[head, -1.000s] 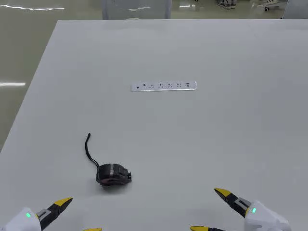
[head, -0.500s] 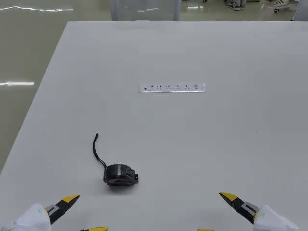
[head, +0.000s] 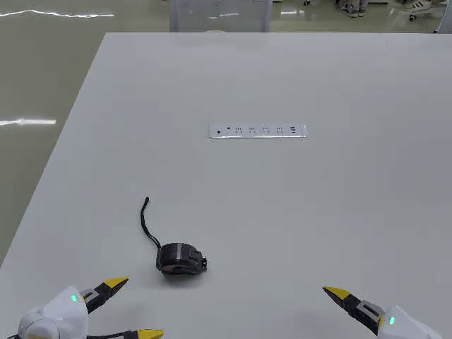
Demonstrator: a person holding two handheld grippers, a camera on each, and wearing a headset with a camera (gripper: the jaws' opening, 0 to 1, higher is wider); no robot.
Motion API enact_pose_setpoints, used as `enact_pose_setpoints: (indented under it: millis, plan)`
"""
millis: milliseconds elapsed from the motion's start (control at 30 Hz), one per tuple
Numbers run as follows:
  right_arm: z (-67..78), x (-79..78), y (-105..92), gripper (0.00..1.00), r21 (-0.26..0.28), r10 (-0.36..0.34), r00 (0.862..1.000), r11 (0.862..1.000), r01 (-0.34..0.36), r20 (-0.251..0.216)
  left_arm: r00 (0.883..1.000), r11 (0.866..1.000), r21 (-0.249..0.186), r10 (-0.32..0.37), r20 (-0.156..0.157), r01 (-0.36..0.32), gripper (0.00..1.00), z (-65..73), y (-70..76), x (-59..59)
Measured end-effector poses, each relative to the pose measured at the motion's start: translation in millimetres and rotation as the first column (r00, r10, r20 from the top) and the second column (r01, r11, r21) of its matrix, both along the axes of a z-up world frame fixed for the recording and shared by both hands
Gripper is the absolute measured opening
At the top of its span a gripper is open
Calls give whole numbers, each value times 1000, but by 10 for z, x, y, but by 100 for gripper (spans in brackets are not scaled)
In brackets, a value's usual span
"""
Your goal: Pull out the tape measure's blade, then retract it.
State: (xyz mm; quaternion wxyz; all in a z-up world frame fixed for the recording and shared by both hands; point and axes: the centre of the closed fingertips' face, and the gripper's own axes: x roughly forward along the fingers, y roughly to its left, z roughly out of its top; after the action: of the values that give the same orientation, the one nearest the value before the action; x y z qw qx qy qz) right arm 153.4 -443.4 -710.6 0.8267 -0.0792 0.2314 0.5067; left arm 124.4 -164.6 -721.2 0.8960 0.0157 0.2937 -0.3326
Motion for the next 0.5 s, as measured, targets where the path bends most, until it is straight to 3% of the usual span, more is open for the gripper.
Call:
enact_pose_setpoints:
  millis: [500]
  plan:
    - [-52, 51, 73, 67, -11, 47, 999, 999, -47, -2, 998, 998, 23, -66, -11, 66, 77, -64, -52, 162]
